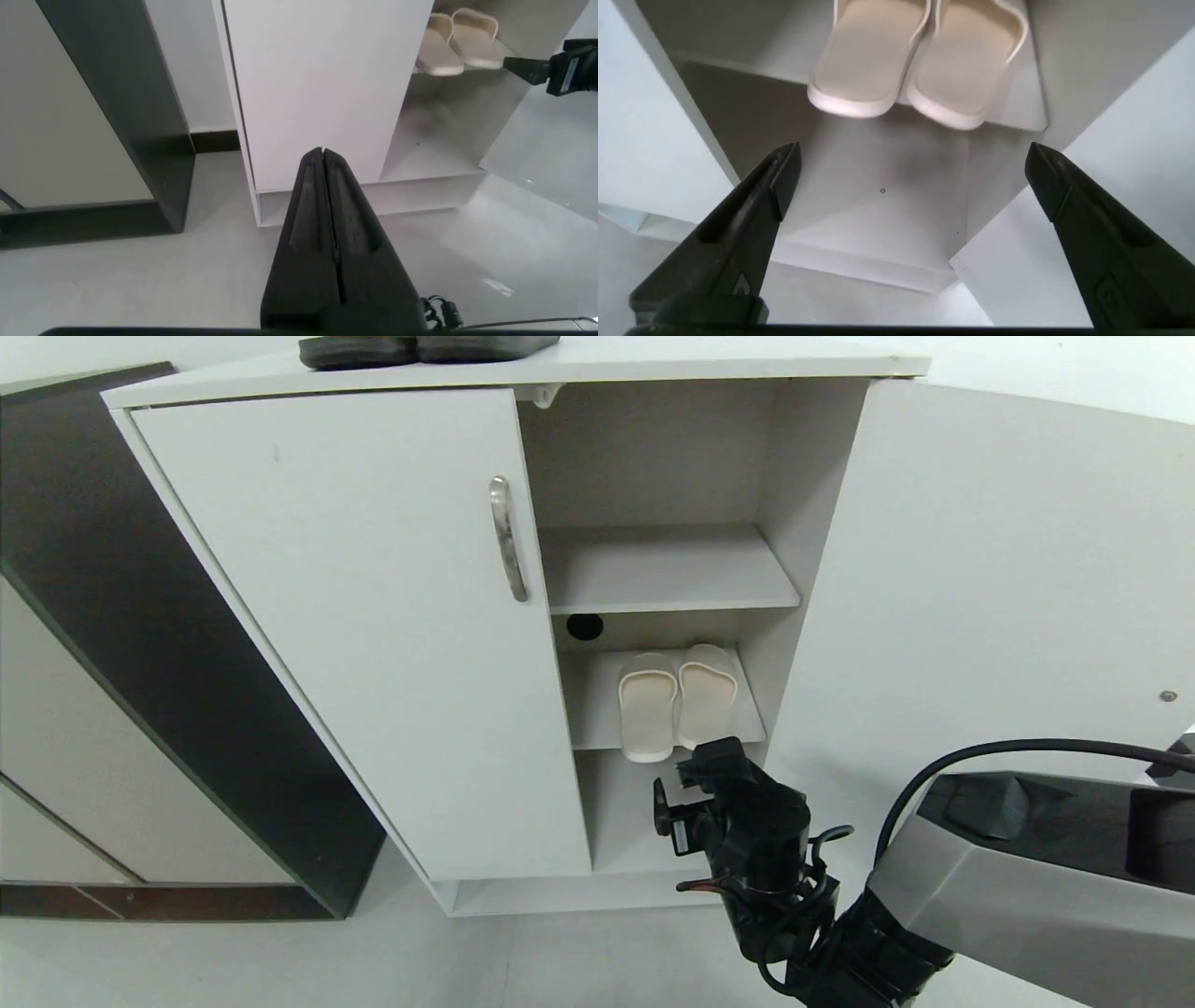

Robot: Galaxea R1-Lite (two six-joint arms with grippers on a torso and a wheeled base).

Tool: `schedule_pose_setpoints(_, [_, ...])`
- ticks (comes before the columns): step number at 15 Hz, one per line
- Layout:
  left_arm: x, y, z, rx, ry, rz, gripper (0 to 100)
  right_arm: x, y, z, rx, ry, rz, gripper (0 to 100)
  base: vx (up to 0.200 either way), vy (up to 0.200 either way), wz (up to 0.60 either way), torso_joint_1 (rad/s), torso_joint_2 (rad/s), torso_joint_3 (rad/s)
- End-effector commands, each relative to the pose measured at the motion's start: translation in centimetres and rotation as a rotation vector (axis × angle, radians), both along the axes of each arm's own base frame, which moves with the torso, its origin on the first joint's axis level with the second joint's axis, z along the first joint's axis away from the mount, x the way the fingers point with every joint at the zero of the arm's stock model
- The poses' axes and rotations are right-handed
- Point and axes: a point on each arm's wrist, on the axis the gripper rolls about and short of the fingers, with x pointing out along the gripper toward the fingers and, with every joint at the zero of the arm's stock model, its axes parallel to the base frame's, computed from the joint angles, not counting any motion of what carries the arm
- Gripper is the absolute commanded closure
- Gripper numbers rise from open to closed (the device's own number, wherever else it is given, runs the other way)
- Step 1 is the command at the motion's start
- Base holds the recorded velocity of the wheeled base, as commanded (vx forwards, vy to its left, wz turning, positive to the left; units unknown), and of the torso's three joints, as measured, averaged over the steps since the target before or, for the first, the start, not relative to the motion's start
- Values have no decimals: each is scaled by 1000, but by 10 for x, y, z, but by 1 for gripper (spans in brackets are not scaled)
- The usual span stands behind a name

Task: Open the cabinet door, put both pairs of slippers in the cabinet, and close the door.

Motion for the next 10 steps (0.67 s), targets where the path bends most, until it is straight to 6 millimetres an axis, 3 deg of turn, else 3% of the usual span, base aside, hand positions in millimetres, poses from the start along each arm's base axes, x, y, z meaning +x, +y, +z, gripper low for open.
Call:
schedule_pose_setpoints(1, [0,0,0,0,2,0,100,0,0,-2,-4,4,1,0,0,0,0,2,2,193])
schedule_pose_setpoints(10, [0,0,0,-1,2,2,100,-1,-5,0,13,-12,-7,0,0,0,0,5,2,188])
